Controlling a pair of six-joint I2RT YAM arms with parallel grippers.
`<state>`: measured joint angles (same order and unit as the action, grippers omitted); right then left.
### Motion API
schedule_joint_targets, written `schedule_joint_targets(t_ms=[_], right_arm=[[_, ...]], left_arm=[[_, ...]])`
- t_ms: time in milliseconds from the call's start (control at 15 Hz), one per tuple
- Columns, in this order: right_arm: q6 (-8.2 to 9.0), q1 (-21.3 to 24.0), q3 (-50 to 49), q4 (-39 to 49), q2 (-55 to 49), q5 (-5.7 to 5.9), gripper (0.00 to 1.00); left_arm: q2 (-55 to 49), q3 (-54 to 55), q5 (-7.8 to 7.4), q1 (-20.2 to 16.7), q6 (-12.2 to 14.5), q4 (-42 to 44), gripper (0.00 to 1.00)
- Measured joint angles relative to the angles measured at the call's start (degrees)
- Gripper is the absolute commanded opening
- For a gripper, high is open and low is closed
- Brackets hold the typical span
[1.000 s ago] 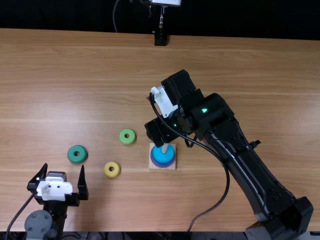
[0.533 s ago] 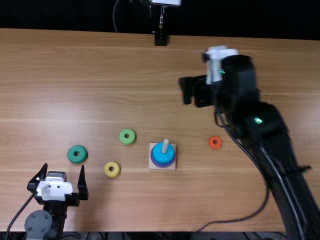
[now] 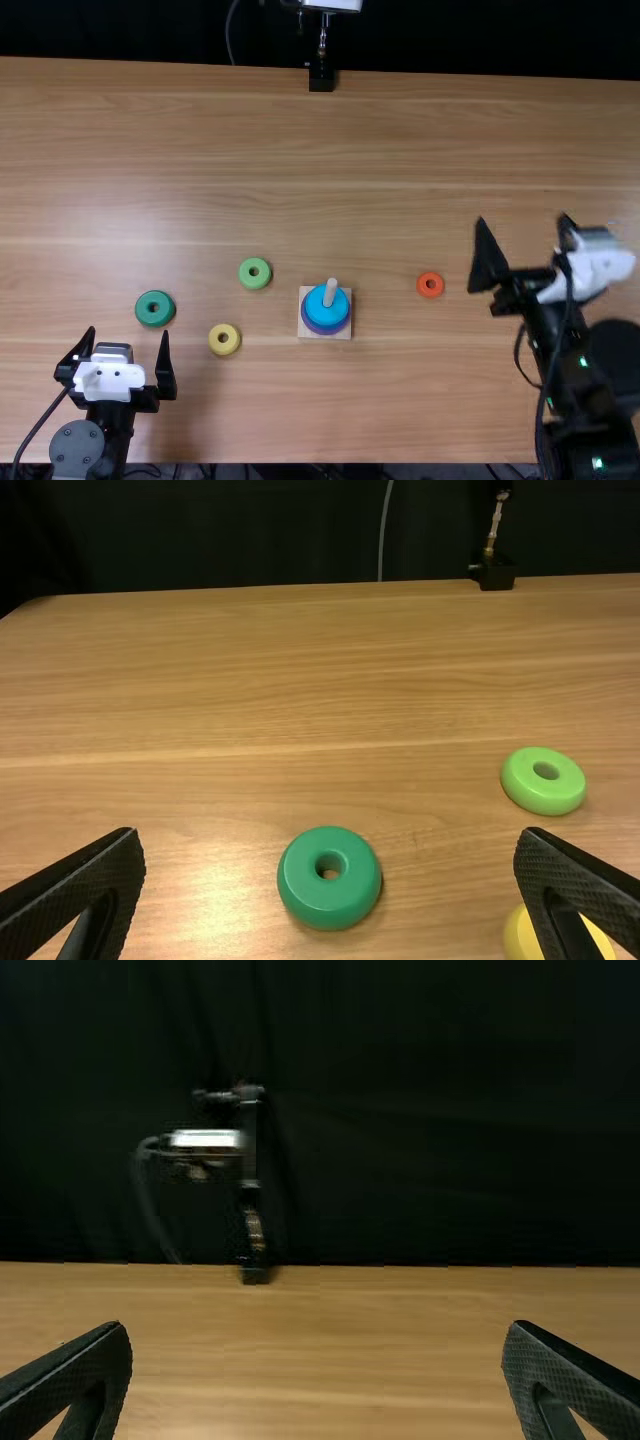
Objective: Build the Hanoi tower: stack the rings onto the peg from bottom to top in this color order: purple, dark blue, light blue, dark green, light green, yellow, orange.
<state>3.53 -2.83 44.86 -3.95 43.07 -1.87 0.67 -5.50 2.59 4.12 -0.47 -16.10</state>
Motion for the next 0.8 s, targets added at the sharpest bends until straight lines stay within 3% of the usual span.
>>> schedule_joint_targets(t_ms=[133,200,667,800], right_arm=[[-0.17,6.08,-8.76,-0.07,-8.90,0.20,1.00],[-0.22,6.64,-12.90,-0.07,-12.70,0.20,1.00],[-0.24,6.64,-33.77,0.24,-42.27,0.20,1.00],[-0.22,6.64,-35.87,0.09,-42.71,0.20,1.00]], left_arm=[[0.02,0.00,0.02,0.00,0.04,-0.02,1.00],[0.00,0.00,0.00,0.00,0.04,0.00,1.00],[0.00,0.00,-0.02,0.00,0.02,0.00,1.00],[0.00,0.00,0.00,0.00,0.04,-0.02,1.00]])
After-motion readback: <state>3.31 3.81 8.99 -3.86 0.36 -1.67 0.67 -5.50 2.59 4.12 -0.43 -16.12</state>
